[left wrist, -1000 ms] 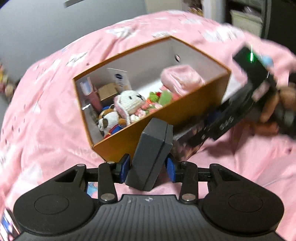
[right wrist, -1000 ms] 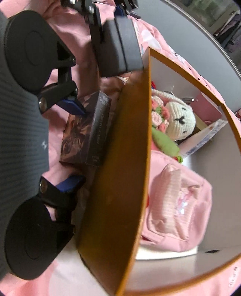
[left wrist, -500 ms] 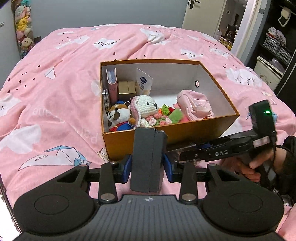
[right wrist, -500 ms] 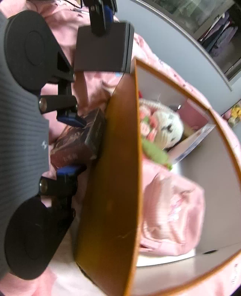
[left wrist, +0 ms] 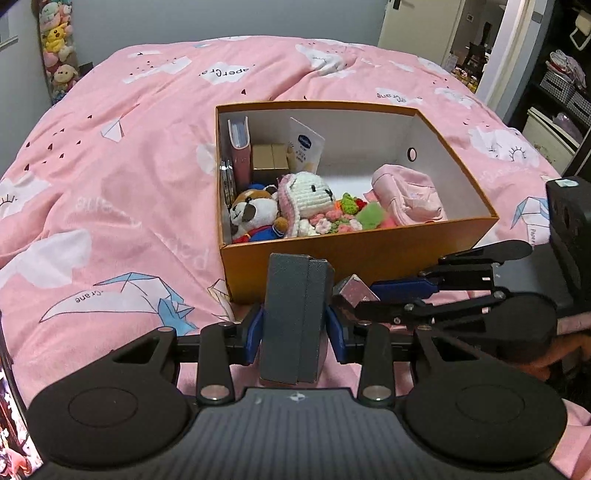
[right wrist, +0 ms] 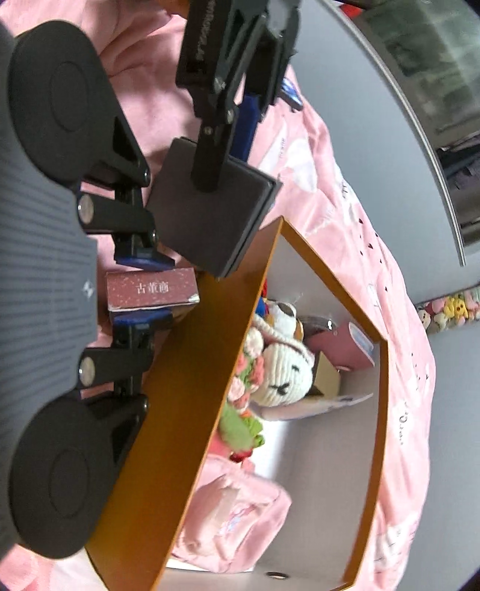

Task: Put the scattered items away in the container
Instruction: 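Grasp the photo card box with the right tool while the left lifts the black box, then carry the black box and photo card box over the container with both tools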

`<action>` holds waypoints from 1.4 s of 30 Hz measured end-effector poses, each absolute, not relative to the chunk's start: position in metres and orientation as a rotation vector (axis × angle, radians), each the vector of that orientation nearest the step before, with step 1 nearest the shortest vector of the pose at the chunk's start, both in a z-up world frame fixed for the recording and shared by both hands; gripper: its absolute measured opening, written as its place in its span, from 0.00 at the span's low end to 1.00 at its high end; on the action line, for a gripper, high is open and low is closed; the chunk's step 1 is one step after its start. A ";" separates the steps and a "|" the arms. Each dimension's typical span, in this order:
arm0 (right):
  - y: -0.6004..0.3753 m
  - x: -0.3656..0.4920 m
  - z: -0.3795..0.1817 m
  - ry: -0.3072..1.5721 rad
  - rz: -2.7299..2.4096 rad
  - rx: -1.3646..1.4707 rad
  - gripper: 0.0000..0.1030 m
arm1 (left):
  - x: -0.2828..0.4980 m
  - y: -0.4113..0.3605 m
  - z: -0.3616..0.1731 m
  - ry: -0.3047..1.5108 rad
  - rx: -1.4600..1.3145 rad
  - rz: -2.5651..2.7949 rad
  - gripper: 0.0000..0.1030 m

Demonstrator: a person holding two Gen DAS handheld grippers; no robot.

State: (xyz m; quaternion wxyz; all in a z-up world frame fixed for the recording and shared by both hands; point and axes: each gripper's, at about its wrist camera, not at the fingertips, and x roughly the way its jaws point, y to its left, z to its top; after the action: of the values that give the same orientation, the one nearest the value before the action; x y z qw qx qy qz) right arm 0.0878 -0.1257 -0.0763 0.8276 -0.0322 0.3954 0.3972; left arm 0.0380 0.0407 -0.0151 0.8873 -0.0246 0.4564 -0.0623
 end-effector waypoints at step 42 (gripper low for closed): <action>-0.155 0.071 0.032 0.628 0.778 -0.128 0.24 | 0.051 0.022 0.060 0.802 -0.085 -0.255 0.37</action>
State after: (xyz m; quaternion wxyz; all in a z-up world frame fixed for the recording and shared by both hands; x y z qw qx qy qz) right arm 0.0711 -0.1545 0.0316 0.8757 -0.0611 0.3007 0.3729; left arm 0.0515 0.0221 0.0603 0.9120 -0.0410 0.3890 -0.1236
